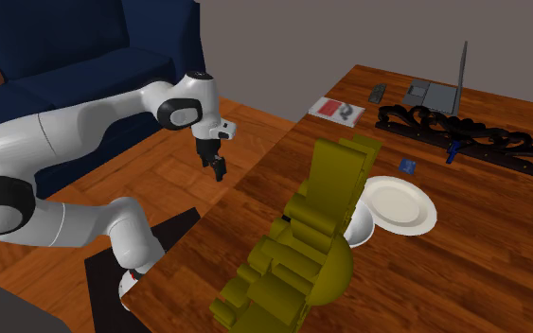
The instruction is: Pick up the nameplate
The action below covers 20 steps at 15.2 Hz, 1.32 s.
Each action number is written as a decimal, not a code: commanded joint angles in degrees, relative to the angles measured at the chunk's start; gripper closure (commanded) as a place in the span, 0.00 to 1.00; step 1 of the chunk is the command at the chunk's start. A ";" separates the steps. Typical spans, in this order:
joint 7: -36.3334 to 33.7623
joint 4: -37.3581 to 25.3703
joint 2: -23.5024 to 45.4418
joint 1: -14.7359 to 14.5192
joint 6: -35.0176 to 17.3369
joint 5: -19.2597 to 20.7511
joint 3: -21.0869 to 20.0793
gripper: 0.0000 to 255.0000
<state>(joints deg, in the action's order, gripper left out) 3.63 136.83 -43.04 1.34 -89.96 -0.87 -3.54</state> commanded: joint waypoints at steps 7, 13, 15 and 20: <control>11.18 -6.54 5.81 1.49 -0.41 4.19 7.85 0.00; 22.33 -15.86 14.09 2.05 -0.51 6.03 15.10 0.00; 26.11 -19.61 17.36 2.09 -0.34 6.02 17.42 0.00; 35.89 -30.55 26.75 2.22 0.84 4.34 23.05 0.00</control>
<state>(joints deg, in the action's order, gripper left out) 37.34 108.67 -18.41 3.55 -89.33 3.95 18.34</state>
